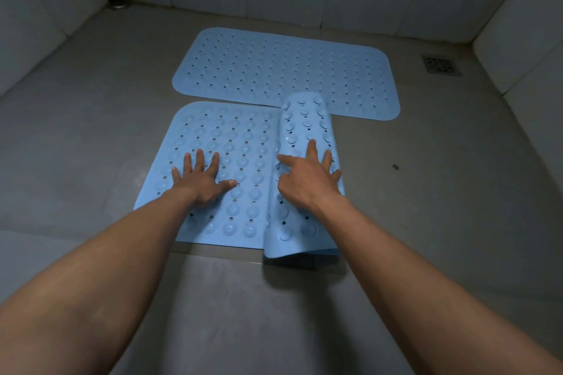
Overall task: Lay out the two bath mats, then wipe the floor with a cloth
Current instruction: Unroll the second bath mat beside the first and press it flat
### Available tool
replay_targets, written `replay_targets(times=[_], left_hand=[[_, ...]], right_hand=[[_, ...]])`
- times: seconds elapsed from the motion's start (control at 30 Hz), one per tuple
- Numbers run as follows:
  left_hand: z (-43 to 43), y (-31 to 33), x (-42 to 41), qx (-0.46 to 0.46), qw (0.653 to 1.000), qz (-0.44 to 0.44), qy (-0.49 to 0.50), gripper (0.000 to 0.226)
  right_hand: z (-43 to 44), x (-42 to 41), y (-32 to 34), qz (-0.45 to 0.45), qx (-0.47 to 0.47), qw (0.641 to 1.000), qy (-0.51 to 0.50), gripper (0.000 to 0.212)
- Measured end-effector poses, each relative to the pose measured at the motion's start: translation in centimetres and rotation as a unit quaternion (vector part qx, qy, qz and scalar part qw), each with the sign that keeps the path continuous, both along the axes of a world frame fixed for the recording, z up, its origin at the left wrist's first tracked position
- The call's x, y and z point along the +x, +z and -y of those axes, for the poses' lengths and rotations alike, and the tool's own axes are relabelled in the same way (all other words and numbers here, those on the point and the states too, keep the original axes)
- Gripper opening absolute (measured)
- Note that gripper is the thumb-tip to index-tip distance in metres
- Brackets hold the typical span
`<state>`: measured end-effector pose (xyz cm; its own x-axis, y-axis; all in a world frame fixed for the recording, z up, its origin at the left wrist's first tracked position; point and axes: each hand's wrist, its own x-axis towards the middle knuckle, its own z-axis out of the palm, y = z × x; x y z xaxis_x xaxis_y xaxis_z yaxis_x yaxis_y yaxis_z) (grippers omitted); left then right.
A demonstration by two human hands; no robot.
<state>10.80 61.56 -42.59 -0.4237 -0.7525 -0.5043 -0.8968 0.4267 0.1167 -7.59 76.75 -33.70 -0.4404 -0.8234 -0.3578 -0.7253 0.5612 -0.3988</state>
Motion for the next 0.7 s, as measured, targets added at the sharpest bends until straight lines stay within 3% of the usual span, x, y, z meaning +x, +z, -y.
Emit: replay_targets(times=[0.17, 0.27, 0.4, 0.7], left_hand=[[0.2, 0.9, 0.1, -0.003, 0.999, 0.008, 0.041, 0.082], [-1.5, 0.7, -1.5, -0.001, 0.998, -0.002, 0.057, 0.072], [-2.5, -0.1, -1.3, 0.018, 0.998, 0.015, 0.054, 0.092], [-0.7, 0.0, 0.1, 0.006, 0.999, 0.019, 0.047, 0.093]], right_hand=[[0.1, 0.9, -1.0, -0.031, -0.008, 0.999, -0.015, 0.056], [0.4, 1.5, -1.9, -0.068, -0.002, 0.998, -0.015, 0.079], [0.5, 1.6, -2.6, -0.090, -0.005, 0.996, -0.022, 0.101], [-0.7, -0.4, -3.1, -0.101, 0.009, 0.994, -0.032, 0.089]])
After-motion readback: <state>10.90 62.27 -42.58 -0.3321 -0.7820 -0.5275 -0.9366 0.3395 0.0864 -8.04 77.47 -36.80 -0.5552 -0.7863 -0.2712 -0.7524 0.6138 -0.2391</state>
